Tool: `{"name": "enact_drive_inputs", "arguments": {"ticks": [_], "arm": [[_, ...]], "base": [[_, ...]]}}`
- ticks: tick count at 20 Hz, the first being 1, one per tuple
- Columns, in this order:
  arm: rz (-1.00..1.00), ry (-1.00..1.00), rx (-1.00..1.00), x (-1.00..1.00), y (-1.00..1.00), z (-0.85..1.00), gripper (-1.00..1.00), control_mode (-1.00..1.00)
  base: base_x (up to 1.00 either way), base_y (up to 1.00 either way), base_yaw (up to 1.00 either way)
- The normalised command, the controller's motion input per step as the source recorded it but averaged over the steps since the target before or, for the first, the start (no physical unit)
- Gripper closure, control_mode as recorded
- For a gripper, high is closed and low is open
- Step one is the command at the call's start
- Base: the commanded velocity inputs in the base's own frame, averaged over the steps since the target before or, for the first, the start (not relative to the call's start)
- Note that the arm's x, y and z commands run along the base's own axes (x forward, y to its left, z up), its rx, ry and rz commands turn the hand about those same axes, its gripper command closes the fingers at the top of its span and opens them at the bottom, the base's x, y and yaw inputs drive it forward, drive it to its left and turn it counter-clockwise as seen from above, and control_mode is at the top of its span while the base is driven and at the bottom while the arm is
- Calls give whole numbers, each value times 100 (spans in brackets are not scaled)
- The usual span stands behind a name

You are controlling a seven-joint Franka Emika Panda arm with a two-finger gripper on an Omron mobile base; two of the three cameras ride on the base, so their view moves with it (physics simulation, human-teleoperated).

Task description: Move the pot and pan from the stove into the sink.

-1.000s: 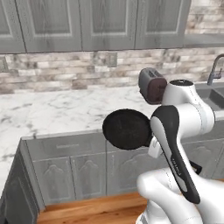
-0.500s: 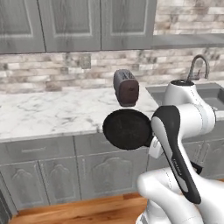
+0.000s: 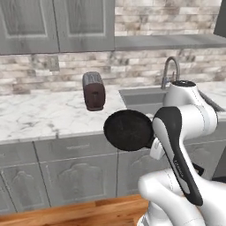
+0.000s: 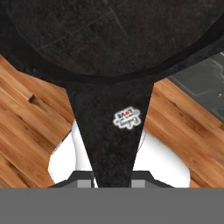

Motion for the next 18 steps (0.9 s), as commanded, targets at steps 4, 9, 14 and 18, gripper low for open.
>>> {"name": "enact_drive_inputs", "arguments": {"ticks": [4, 9, 14, 18], "arm": [[0, 0, 0, 0, 0, 0, 100, 100], [0, 0, 0, 0, 0, 0, 100, 100], [0, 0, 0, 0, 0, 0, 100, 100], [0, 0, 0, 0, 0, 0, 100, 100]], "base": [[8, -89, -1], [6, -89, -2], [4, -92, -2], [3, -90, -2]]}}
